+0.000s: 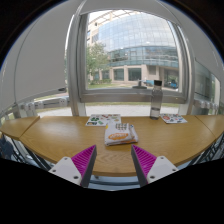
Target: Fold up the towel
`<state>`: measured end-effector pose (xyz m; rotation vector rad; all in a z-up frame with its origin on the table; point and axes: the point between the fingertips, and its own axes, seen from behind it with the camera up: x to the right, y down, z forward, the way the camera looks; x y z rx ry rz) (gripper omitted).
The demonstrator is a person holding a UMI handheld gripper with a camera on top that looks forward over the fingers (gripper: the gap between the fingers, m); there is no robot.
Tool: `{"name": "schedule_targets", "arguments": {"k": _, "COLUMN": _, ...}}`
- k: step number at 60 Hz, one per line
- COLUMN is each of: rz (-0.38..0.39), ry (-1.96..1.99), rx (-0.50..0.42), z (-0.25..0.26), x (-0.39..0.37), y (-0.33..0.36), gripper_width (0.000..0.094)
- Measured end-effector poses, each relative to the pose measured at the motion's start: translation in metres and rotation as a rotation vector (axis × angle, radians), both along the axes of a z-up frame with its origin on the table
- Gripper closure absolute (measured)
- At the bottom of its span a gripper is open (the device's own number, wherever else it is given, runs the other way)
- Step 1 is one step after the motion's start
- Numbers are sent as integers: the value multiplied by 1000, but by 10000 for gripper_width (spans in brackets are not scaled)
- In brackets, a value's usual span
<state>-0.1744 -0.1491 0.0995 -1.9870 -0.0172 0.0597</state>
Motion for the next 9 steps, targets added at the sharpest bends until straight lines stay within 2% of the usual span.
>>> {"name": "schedule_targets", "arguments": {"k": 9, "rz": -13, "ry": -20, "rx": 29, "z": 8, "x": 3, "y": -5, "gripper_width": 249}}
